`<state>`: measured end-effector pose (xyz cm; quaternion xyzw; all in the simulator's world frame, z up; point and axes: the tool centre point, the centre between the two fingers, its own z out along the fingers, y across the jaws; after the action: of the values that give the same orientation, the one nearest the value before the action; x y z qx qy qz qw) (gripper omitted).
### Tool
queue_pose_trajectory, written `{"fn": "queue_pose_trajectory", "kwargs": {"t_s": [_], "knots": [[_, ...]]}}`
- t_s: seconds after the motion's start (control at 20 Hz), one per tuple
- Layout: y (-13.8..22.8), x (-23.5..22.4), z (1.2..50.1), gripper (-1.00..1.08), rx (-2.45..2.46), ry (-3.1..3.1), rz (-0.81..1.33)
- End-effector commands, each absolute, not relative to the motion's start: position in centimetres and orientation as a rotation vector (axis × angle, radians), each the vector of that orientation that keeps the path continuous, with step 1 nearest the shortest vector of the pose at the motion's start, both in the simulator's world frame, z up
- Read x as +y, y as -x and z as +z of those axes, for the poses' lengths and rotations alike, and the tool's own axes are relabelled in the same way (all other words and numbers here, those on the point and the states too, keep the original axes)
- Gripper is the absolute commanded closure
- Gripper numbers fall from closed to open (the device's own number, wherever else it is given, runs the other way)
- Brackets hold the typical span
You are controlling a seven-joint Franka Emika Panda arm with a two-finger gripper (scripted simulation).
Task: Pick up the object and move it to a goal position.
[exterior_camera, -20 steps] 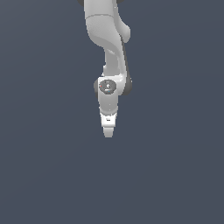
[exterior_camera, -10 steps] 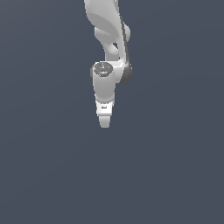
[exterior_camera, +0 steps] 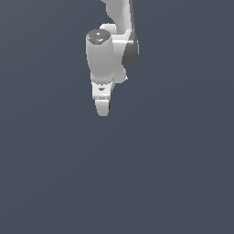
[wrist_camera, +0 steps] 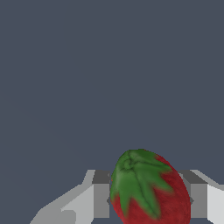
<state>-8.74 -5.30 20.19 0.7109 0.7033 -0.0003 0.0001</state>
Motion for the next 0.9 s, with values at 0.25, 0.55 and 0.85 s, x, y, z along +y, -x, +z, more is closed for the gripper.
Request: {"fn": "queue_pose_trajectory", "kwargs": {"t_s": [0.25,0.55,0.85], "knots": [[10.3,-6.8,27.4,1.08,2.211,-2.234,0.004],[11.1,-7.8,31.5,1.08,2.211,-2.234,0.004],[11.5,-8.4,33.7,1.08,2.209,-2.235,0.003]]}}
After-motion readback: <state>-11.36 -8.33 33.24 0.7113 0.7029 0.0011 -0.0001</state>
